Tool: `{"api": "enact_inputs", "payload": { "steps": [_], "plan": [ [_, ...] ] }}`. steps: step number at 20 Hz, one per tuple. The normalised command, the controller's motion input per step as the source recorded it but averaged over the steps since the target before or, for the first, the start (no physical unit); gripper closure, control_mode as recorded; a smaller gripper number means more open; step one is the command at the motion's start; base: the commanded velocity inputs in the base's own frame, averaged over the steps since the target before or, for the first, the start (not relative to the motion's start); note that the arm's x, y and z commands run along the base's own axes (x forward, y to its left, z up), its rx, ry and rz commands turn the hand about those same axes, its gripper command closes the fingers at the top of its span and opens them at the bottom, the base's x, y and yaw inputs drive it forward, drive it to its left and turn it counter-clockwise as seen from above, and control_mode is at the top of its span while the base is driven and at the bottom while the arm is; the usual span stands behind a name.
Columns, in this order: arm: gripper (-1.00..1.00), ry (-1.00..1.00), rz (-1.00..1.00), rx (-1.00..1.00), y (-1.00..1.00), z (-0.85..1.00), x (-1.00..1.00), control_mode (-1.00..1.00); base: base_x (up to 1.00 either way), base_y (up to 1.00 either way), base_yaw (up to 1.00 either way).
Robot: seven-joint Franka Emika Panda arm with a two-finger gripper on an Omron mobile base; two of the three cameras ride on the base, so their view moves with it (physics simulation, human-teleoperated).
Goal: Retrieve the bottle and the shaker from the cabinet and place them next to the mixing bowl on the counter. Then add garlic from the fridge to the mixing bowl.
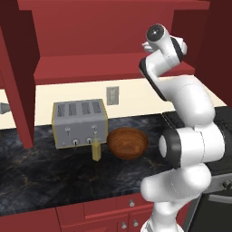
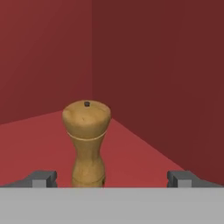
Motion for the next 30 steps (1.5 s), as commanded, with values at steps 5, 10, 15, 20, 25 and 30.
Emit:
{"api": "enact_inputs", "payload": {
  "steps": [5, 10, 15, 20, 25, 30],
  "plan": [
    [-1.0, 0.0, 0.0, 0.0, -0.04, -0.09, 0.38, -1.0, 0.0, 0.0, 0.0],
    [-1.0, 0.0, 0.0, 0.0, -0.02, -0.08, 0.49, -1.0, 0.0, 0.0, 0.0],
    [-1.0, 0.0, 0.0, 0.0, -0.06, -0.03, 0.34, -1.0, 0.0, 0.0, 0.0],
    [1.0, 0.0, 0.0, -0.02, -0.01, 0.0, 0.23, -1.0, 0.0, 0.0, 0.0],
    [1.0, -0.01, 0.0, 0.0, -0.13, -0.1, 0.08, -1.0, 0.0, 0.0, 0.0],
    [1.0, -0.15, -0.01, -0.03, -0.03, -0.13, -0.14, -1.0, 0.0, 0.0, 0.0]
  ]
}}
